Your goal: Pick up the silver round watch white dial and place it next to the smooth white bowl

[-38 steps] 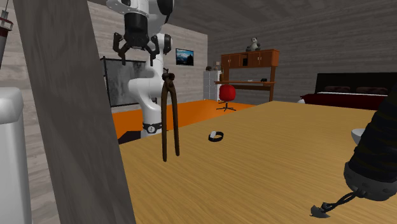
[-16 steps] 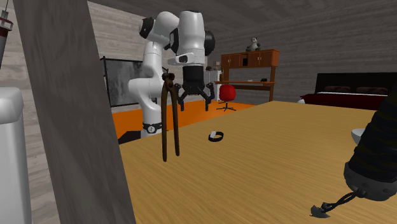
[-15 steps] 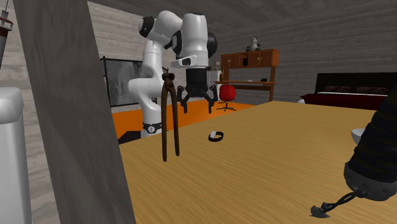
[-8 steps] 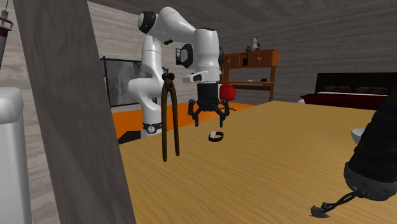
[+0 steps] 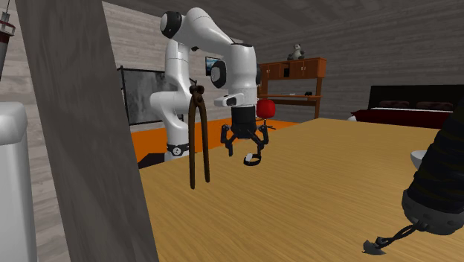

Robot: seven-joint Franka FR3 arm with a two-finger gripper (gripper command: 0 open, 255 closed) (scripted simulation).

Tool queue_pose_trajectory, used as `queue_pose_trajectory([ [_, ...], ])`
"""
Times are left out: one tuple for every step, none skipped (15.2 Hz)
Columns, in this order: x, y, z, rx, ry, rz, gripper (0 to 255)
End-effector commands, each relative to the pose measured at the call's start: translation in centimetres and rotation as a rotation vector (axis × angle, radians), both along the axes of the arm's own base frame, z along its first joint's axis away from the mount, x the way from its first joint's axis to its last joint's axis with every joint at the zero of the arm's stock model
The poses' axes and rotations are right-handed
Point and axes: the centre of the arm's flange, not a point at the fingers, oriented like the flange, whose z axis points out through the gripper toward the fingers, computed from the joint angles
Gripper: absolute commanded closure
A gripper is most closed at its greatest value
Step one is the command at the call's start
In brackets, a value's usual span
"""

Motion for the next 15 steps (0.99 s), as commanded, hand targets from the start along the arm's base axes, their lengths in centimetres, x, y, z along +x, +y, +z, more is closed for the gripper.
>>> queue_pose_trajectory([
  [0.01,0.01,-0.07,0.0,0.0,0.0,0],
  [0.01,0.01,-0.07,0.0,0.0,0.0,0],
  [0.01,0.01,-0.07,0.0,0.0,0.0,0],
  [0.01,0.01,-0.07,0.0,0.0,0.0,0],
  [0.01,0.01,-0.07,0.0,0.0,0.0,255],
  [0.01,0.01,-0.07,0.0,0.0,0.0,255],
  [0.01,0.01,-0.07,0.0,0.0,0.0,255],
  [0.01,0.01,-0.07,0.0,0.0,0.0,255],
  [0.01,0.01,-0.07,0.0,0.0,0.0,255],
  [0.01,0.01,-0.07,0.0,0.0,0.0,255],
  [0.01,0.01,-0.07,0.0,0.0,0.0,255],
  [0.01,0.01,-0.07,0.0,0.0,0.0,255],
  [0.01,0.01,-0.07,0.0,0.0,0.0,255],
  [0.01,0.01,-0.07,0.0,0.0,0.0,255],
  [0.01,0.01,0.45,0.0,0.0,0.0,255],
])
